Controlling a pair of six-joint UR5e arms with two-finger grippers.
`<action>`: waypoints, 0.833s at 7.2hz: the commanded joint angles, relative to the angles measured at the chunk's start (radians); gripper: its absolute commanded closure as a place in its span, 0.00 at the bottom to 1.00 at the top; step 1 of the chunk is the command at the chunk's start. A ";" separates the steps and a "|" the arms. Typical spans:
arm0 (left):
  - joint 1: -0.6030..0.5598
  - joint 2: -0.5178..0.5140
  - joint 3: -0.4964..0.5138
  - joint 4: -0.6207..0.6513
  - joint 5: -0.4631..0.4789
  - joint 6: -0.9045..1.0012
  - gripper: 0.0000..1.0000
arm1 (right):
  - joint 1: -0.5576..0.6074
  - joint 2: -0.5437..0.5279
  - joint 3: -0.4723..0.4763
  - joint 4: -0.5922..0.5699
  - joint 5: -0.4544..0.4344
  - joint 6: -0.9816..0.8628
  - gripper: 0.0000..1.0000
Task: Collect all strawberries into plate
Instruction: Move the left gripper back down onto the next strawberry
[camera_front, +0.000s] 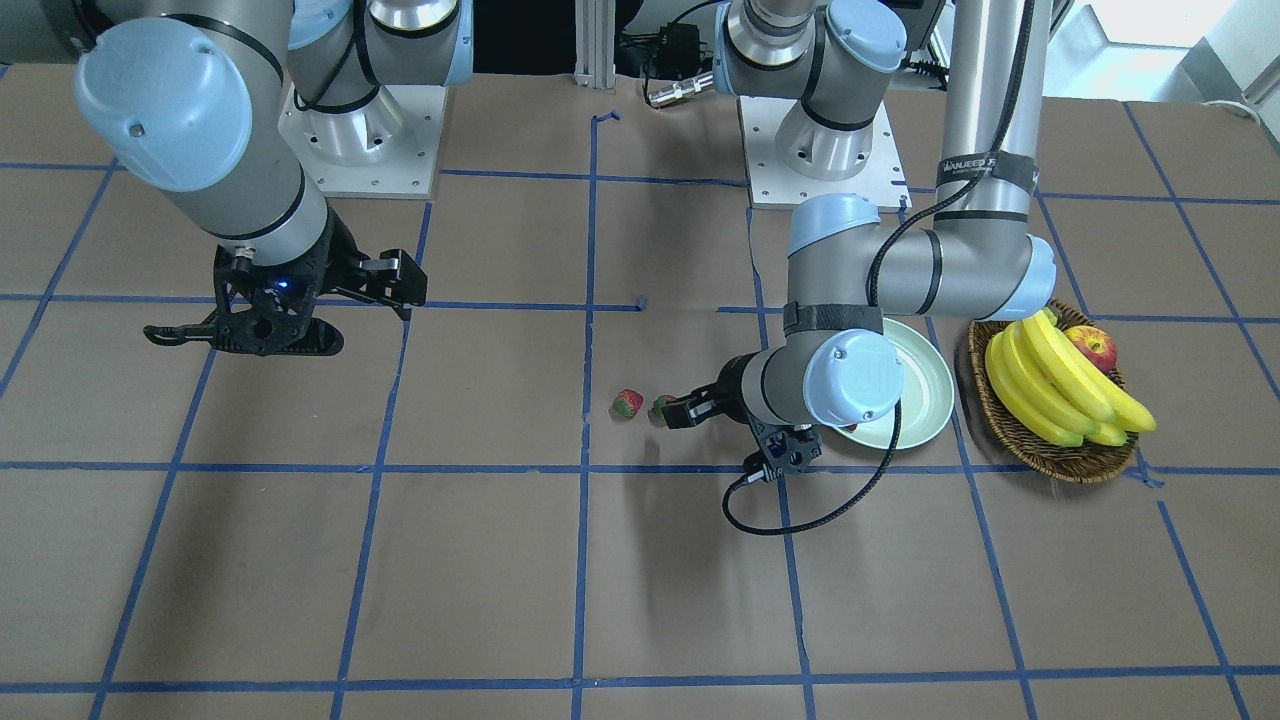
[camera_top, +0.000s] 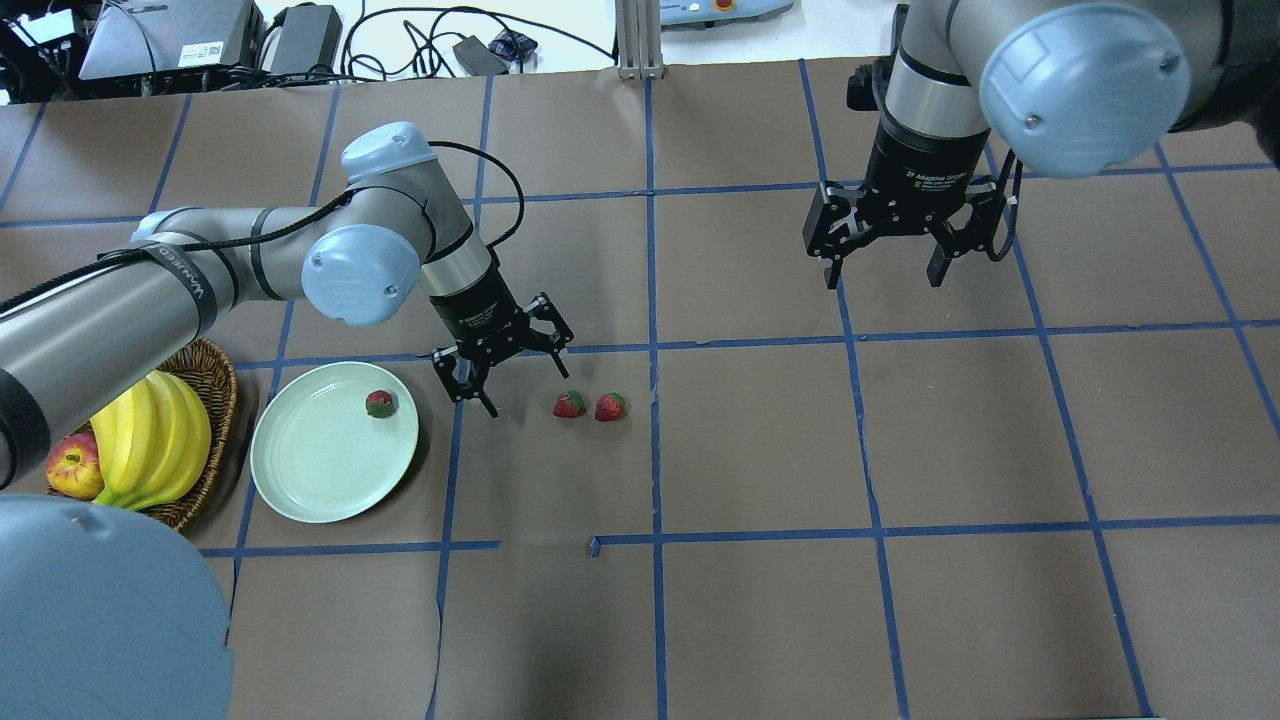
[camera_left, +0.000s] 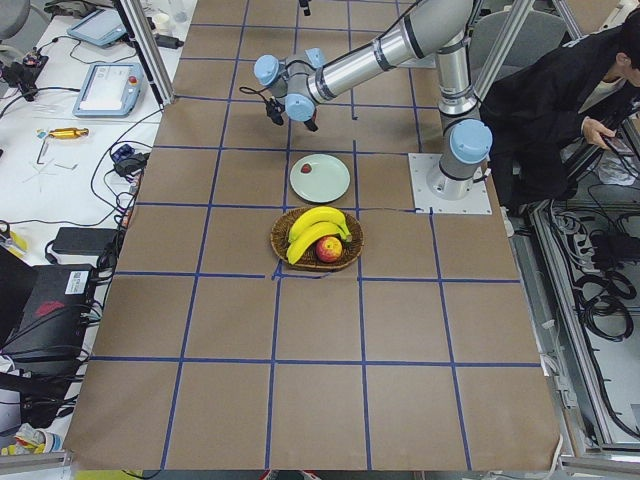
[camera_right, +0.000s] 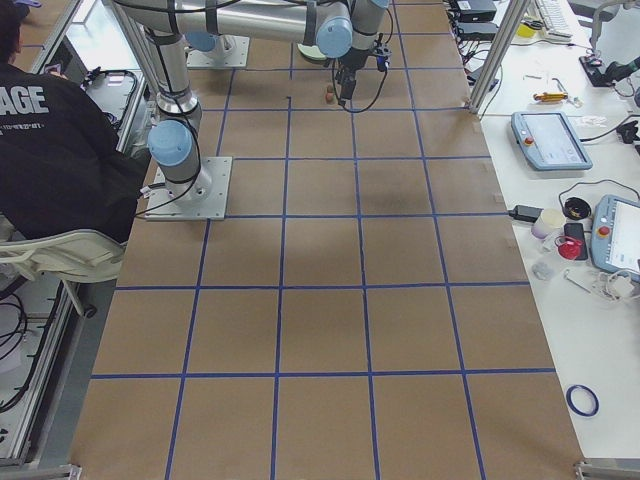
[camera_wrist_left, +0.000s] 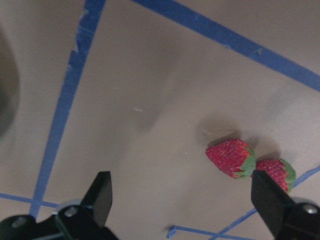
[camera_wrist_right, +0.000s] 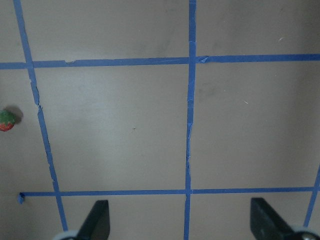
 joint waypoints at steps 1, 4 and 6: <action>-0.020 -0.039 -0.010 0.016 -0.047 -0.043 0.00 | -0.001 0.000 0.001 -0.001 -0.002 0.000 0.00; -0.021 -0.070 -0.031 0.039 -0.038 -0.032 0.07 | -0.001 0.001 0.001 -0.001 -0.002 0.000 0.00; -0.021 -0.068 -0.025 0.055 -0.024 0.021 1.00 | -0.001 0.003 0.010 -0.005 0.000 -0.001 0.00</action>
